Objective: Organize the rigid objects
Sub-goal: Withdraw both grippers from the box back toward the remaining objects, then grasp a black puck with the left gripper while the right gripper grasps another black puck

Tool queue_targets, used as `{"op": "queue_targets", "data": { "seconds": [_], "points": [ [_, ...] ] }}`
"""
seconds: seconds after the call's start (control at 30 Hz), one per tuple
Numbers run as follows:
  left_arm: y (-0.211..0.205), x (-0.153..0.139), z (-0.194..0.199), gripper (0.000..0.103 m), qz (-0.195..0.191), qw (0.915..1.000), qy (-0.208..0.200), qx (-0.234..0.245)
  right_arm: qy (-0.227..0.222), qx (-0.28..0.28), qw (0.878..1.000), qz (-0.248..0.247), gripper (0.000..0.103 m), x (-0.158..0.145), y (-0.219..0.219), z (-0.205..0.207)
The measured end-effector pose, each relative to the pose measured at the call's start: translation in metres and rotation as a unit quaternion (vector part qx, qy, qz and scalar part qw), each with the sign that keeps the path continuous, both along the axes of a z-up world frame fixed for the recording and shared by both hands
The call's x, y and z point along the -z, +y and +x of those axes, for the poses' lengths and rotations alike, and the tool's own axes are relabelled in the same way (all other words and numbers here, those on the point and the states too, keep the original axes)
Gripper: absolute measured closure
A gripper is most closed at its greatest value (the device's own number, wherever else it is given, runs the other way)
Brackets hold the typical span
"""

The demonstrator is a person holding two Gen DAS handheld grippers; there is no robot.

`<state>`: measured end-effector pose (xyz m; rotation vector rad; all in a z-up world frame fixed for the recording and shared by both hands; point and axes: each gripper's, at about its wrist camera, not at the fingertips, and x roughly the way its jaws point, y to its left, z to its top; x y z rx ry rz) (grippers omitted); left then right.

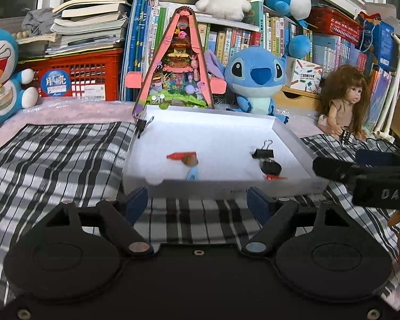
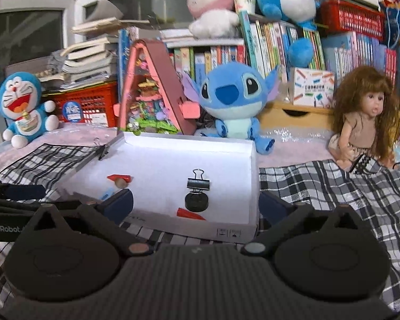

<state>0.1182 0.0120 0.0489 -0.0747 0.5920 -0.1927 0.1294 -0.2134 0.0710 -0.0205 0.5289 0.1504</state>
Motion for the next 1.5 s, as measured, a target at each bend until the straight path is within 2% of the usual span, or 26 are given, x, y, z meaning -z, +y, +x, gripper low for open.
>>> {"op": "queue_targets", "data": {
  "seconds": [0.27, 0.73, 1.5],
  "points": [
    [0.014, 0.01, -0.036, 0.022, -0.004, 1.0, 0.004, 0.0, -0.018, -0.024, 1.0, 0.003, 0.0, -0.001, 0.001, -0.036],
    [0.021, 0.023, -0.084, 0.021, 0.0, 0.9999, -0.006, 0.011, -0.01, -0.044, 0.999, -0.015, 0.0, 0.022, 0.002, -0.08],
    [0.018, 0.04, -0.109, 0.021, -0.001, 0.9995, -0.007, 0.032, 0.017, -0.05, 0.998, -0.017, 0.0, 0.048, -0.001, -0.104]
  ]
}}
